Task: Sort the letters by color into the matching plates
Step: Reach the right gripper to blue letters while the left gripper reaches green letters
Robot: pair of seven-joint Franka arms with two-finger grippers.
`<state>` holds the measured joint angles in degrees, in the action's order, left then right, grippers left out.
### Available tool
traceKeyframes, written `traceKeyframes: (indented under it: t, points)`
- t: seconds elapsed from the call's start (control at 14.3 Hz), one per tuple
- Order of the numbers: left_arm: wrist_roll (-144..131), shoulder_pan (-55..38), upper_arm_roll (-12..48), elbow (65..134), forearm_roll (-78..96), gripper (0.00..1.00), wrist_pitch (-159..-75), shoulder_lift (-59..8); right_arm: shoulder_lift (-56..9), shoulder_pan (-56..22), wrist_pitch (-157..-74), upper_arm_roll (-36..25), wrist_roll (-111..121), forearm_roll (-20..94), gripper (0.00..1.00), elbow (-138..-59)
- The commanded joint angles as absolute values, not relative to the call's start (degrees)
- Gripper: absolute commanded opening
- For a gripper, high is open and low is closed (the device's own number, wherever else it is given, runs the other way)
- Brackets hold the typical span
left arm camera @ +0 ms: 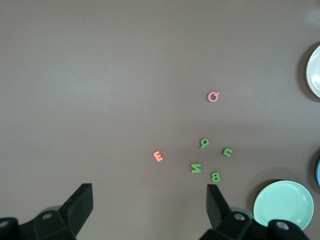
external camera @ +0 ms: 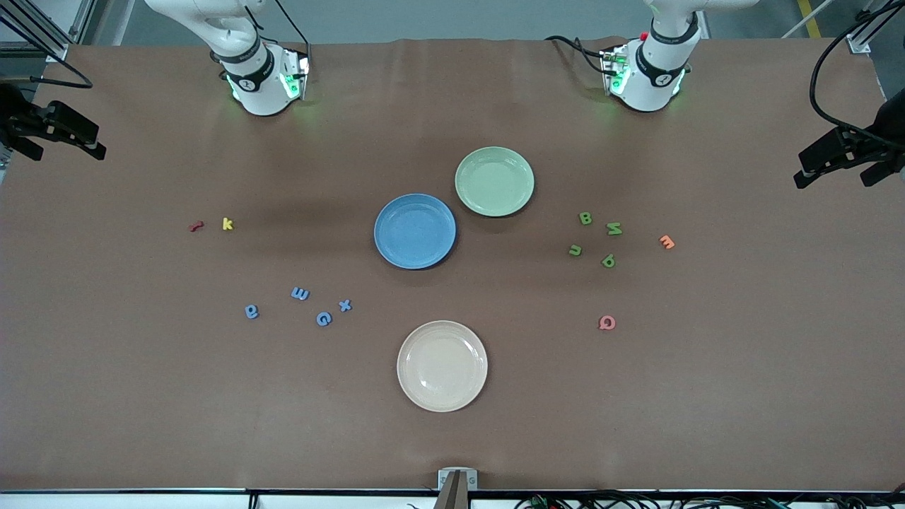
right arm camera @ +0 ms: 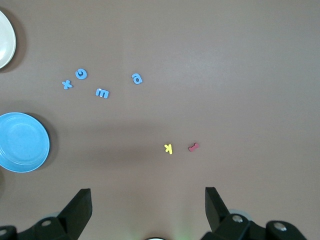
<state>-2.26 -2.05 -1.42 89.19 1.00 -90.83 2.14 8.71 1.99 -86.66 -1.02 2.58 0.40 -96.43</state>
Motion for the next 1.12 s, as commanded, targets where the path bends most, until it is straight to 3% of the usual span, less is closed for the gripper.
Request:
traceKeyframes:
  t: [0.0,0.63,0.91,1.05]
  points:
    - [-1.1,-1.7,-1.1,89.1,0.3,1.00,-90.4,2.3,10.0,2.2,-86.7,-0.8,2.9,0.5,1.00,-97.2]
    - [-2.1,-2.0,-1.1,89.4,0.4,1.00,-89.0,0.4,8.3,2.5,-86.2,-1.1,2.6,0.9,1.00,-93.6]
    - [-2.2,-2.4,-1.0,93.3,1.0,1.00,-90.5,-3.3,2.3,2.5,-87.0,-1.1,2.8,0.6,1.00,-93.5]
    - [-2.6,-2.9,-0.4,97.1,1.8,1.00,-95.3,-4.7,-3.0,2.4,-88.9,-1.1,2.9,-0.2,1.00,-93.3]
